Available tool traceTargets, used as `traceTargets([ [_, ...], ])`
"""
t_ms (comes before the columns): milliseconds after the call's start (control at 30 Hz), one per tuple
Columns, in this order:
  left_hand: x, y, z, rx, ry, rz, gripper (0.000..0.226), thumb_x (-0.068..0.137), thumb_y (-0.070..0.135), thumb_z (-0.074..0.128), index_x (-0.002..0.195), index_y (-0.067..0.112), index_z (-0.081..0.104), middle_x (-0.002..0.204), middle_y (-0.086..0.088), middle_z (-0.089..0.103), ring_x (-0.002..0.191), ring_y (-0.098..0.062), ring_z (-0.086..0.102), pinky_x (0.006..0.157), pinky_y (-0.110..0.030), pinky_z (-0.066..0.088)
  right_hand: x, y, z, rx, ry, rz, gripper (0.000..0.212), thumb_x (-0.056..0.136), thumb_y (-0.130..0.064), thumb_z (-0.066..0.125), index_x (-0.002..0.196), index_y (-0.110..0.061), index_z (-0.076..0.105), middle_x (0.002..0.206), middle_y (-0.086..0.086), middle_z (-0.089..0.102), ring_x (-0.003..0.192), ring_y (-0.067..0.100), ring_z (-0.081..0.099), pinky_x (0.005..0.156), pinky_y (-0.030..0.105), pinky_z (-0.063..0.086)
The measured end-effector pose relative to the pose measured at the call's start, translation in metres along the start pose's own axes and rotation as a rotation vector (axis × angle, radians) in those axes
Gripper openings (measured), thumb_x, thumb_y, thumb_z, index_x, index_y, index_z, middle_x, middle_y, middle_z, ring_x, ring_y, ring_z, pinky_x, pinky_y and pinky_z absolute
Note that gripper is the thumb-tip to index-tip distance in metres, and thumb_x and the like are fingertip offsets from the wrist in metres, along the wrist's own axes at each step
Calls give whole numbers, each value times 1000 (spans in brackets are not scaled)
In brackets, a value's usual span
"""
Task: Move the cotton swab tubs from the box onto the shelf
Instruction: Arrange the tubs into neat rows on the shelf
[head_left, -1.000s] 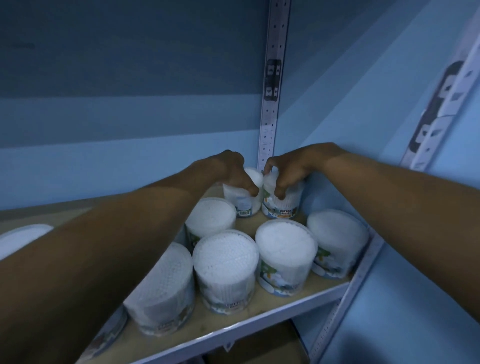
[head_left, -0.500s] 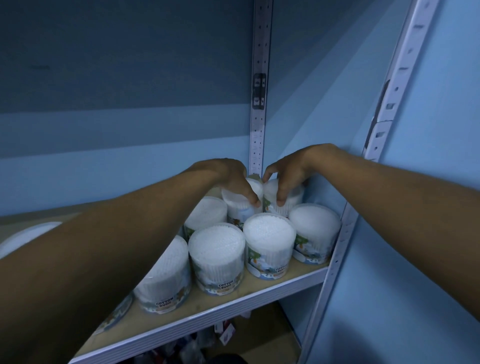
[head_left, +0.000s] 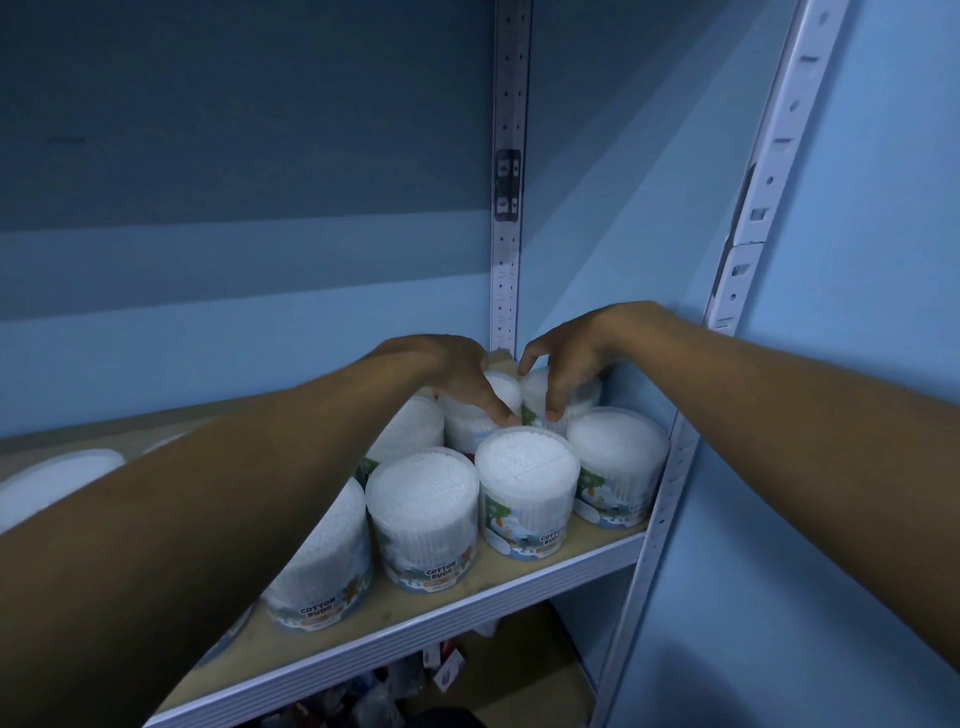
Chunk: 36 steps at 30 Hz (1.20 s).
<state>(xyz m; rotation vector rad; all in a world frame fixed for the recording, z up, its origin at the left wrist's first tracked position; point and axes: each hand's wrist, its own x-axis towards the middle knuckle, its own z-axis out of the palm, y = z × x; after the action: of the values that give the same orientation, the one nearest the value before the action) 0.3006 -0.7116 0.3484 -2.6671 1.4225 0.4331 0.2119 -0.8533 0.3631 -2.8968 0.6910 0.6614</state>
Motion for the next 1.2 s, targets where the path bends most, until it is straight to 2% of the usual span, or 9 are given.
traceTargets([
  [100,2,-2,1,-3,-7,10,99,69,77,66,147,23,39,147,0,47,132,-23,47,100,-34,40,1,-1,0,-22,-14,1,88,72,-40,88,146,-38,39,125,-5,43,122,22,48,105,38,45],
  [200,3,-2,3,-27,-21,9,97,71,79,61,148,25,38,150,1,44,134,-22,45,97,-32,37,2,-1,-1,-60,-20,14,91,70,-41,89,146,-39,38,124,-6,42,129,25,47,107,40,44],
  [300,3,0,5,-62,-18,-5,96,74,82,54,149,24,38,152,1,41,137,-21,43,102,-32,35,2,1,-2,-38,-38,18,94,68,-43,91,146,-40,38,126,-5,42,131,27,46,109,41,43],
  [433,3,-2,4,-28,-4,-12,82,85,72,50,149,23,39,151,0,44,133,-22,47,109,-35,39,1,2,-4,-12,-32,15,90,71,-44,88,147,-40,39,131,-4,44,133,27,44,108,39,42],
  [567,1,-3,4,-17,-27,-6,77,88,66,53,150,24,37,151,1,42,133,-22,47,111,-41,40,0,-1,-4,-19,-13,17,82,76,-39,85,146,-37,41,141,-1,44,135,27,43,107,39,42],
  [800,0,-2,3,-34,-17,1,77,87,65,56,150,23,38,150,0,45,130,-23,50,109,-38,42,-4,-8,-3,-77,-15,48,85,78,-39,83,150,-35,38,153,2,38,134,29,45,106,41,46],
  [1000,-6,-3,8,7,36,19,76,90,67,49,150,21,37,152,0,42,136,-21,44,108,-33,36,-12,-7,-1,-22,-26,61,90,80,-49,79,154,-40,28,159,2,32,141,30,39,112,44,41],
  [1200,-30,-1,7,-43,134,111,66,94,61,47,151,29,34,157,4,35,141,-19,37,108,-31,31,-38,-18,-2,-104,31,2,73,93,-25,68,155,-30,29,156,5,37,138,27,43,111,41,41],
])
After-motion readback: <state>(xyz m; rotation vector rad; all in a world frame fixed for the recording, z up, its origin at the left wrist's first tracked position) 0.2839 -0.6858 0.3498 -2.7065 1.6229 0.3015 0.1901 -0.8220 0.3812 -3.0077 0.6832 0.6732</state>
